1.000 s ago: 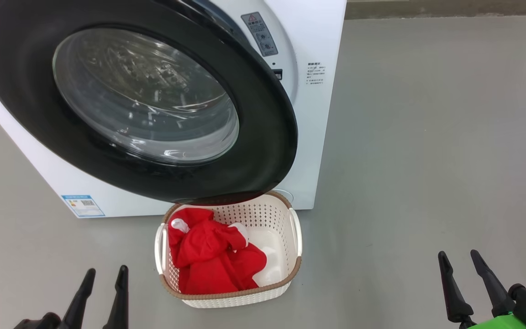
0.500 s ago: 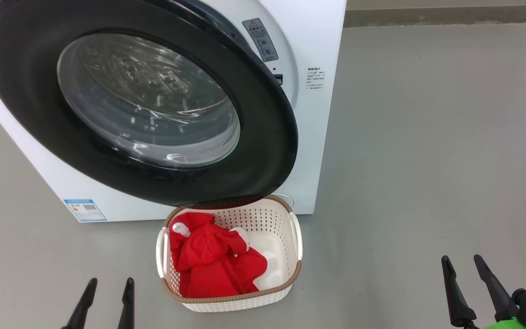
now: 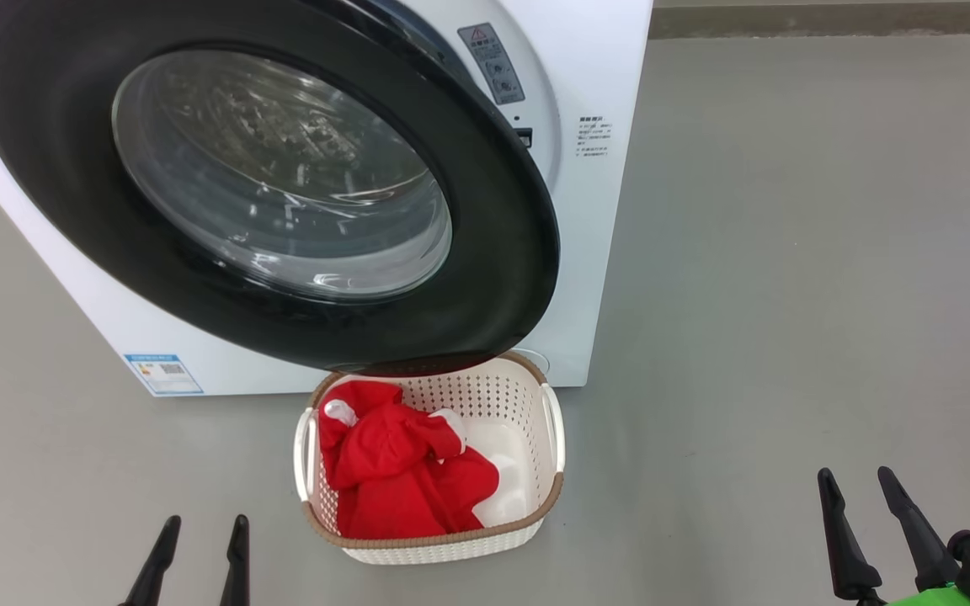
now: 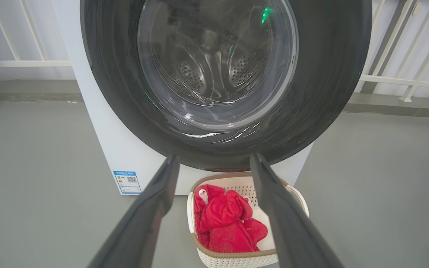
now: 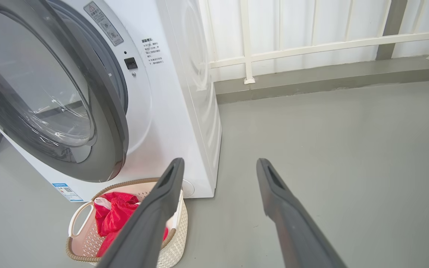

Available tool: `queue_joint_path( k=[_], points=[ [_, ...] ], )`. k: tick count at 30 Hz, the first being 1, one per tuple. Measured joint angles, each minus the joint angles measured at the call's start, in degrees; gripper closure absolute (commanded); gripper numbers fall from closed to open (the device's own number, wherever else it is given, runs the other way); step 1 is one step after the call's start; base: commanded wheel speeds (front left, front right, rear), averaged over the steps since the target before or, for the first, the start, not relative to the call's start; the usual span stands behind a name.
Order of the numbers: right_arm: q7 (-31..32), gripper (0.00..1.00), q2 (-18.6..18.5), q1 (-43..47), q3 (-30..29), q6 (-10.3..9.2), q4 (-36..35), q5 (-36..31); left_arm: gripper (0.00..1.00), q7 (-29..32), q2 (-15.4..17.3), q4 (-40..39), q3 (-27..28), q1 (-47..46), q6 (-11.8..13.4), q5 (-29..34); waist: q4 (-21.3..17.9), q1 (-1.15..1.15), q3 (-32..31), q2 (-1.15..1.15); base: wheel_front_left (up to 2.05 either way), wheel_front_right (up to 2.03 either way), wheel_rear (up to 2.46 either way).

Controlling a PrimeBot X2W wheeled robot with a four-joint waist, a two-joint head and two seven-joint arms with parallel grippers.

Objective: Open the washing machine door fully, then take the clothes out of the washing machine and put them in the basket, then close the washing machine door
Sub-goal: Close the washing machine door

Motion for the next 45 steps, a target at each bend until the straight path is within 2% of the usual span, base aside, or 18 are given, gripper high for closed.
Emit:
queue_joint_path(
  k=[1,2,3,4,12,31,45],
  points=[
    [0.0,0.0,0.02,-0.01,0.02,0.0,-0.08,0.01,0.0,0.0,-0.07,-0.02,-0.04,-0.02,0.0,0.0,0.09,0.0,0.16,0.0,0.0,0.0,0.0],
    [0.0,0.42,0.05,-0.03,0.08,0.0,-0.16,0.04,0.0,0.0,-0.18,-0.04,-0.11,-0.03,0.0,0.01,0.19,0.0,0.33,0.0,0.0,0.0,0.0],
    [0.0,0.91,0.11,-0.05,0.13,0.0,-0.3,0.31,0.0,0.0,-0.3,-0.05,-0.22,-0.07,0.0,0.04,0.3,0.0,0.53,0.0,0.0,0.0,0.0],
    [0.0,1.0,0.14,-0.08,0.24,0.0,-0.41,0.56,0.0,0.0,-0.43,-0.05,-0.34,-0.2,0.0,0.08,0.42,0.0,0.74,0.0,0.0,0.0,0.0],
    [0.0,1.0,0.23,-4.24,4.27,0.0,-0.67,2.08,0.0,0.0,-1.15,-0.2,-2.14,-2.74,0.0,0.05,2.82,0.0,2.54,0.0,0.0,0.0,0.0],
    [0.0,1.0,-2.03,-27.15,18.04,0.0,4.63,3.27,0.0,0.0,-1.31,-0.13,-7.9,-6.42,0.0,-3.32,10.75,0.0,5.81,0.0,0.0,0.0,0.0],
    [0.0,1.0,-4.94,-35.75,17.69,0.0,7.32,3.83,0.0,-0.01,-1.37,-0.94,-10.95,-10.78,0.09,-5.77,14.77,0.0,12.55,0.0,0.0,0.0,0.0]
  ],
)
